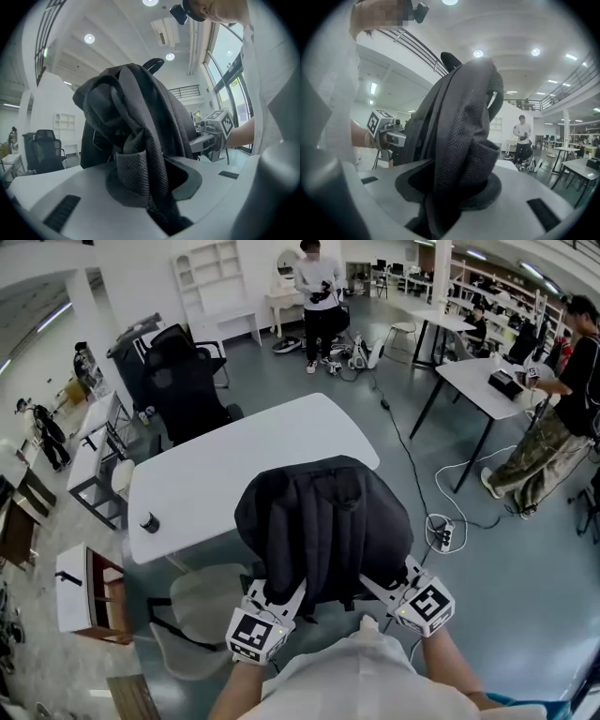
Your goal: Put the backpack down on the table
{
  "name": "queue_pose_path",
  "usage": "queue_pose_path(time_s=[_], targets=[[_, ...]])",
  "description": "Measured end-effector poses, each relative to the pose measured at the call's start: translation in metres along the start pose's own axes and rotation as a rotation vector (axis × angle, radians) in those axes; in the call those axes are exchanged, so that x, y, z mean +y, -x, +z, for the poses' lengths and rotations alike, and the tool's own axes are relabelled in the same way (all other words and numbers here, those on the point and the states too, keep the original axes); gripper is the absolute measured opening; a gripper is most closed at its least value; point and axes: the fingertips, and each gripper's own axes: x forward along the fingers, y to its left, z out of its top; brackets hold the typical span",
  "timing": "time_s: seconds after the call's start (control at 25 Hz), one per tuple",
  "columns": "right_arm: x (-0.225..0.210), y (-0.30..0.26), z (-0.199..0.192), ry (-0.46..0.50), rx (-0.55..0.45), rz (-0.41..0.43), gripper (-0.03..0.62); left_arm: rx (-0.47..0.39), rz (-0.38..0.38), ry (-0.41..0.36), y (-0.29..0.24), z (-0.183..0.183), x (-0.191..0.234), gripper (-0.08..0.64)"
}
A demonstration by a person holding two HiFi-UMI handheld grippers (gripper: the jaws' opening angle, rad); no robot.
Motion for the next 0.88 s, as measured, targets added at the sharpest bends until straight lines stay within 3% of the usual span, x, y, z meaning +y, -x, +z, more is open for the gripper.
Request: queue_pose_path(time_s=[0.88], targets=[[-0.047, 0.003, -0.013, -0.024, -0.008, 0.0, 0.161, 0.011, 0.008, 0.014, -0.05, 0.004, 0.002, 0.087]])
